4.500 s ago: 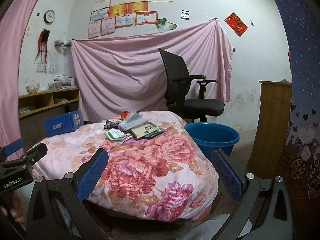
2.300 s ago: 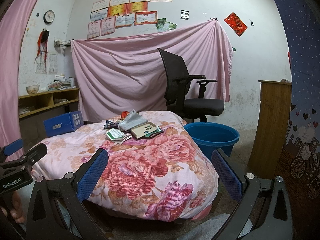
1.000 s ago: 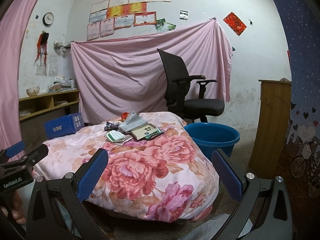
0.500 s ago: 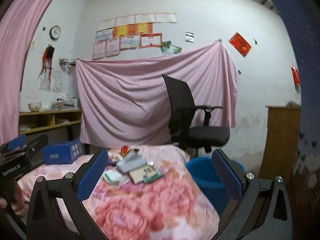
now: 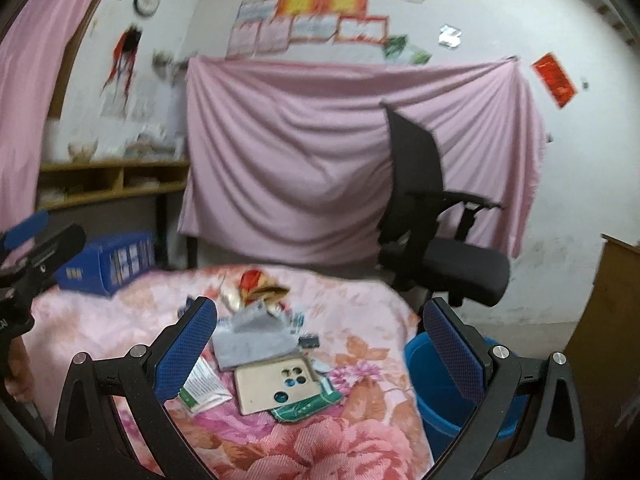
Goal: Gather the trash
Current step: 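Grasp the beige phone case with the right gripper while the left gripper grasps a white paper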
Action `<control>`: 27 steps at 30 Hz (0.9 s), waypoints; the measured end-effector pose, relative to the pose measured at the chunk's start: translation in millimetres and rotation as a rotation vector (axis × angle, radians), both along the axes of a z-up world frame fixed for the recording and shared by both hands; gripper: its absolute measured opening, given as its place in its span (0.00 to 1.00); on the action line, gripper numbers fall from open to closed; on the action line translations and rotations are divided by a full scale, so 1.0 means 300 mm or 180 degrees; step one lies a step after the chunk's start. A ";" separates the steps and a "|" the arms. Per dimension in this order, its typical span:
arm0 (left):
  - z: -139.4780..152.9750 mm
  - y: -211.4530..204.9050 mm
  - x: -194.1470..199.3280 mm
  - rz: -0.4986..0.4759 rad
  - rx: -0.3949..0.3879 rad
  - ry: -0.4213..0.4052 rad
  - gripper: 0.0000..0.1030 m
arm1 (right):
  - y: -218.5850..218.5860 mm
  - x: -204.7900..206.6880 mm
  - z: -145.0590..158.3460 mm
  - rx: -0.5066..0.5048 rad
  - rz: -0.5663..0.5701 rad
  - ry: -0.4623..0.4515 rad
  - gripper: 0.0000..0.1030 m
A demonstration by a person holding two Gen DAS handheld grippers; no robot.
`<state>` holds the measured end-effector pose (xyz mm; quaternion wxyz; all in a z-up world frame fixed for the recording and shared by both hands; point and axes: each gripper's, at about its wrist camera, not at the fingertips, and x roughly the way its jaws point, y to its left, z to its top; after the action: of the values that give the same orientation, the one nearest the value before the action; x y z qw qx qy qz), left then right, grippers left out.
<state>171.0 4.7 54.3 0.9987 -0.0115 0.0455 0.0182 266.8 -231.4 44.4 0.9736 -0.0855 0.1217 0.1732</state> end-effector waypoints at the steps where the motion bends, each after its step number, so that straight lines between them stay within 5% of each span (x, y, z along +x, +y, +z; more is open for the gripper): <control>1: -0.009 0.003 0.021 0.0002 0.0003 0.0099 0.98 | 0.016 0.024 -0.013 -0.0074 0.0056 0.0090 1.00; 6: -0.075 0.033 0.138 -0.0199 -0.0178 0.0770 0.95 | 0.065 0.085 -0.080 -0.0329 0.0269 0.0461 1.00; 17: -0.242 -0.002 0.301 -0.0758 -0.0481 0.1795 0.53 | 0.112 0.230 -0.206 -0.0520 0.0449 0.1307 0.93; 24: -0.287 -0.014 0.345 -0.1005 -0.0730 0.2188 0.47 | 0.136 0.275 -0.243 -0.0646 0.0546 0.1559 0.83; 27: -0.290 -0.021 0.353 -0.1008 -0.0755 0.2212 0.31 | 0.142 0.273 -0.246 -0.0681 0.0560 0.1559 0.79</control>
<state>277.0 -1.6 -32.7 0.9061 -0.1127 0.3836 -0.1385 348.8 -188.9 -29.5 0.8818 -0.1537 0.3630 0.2587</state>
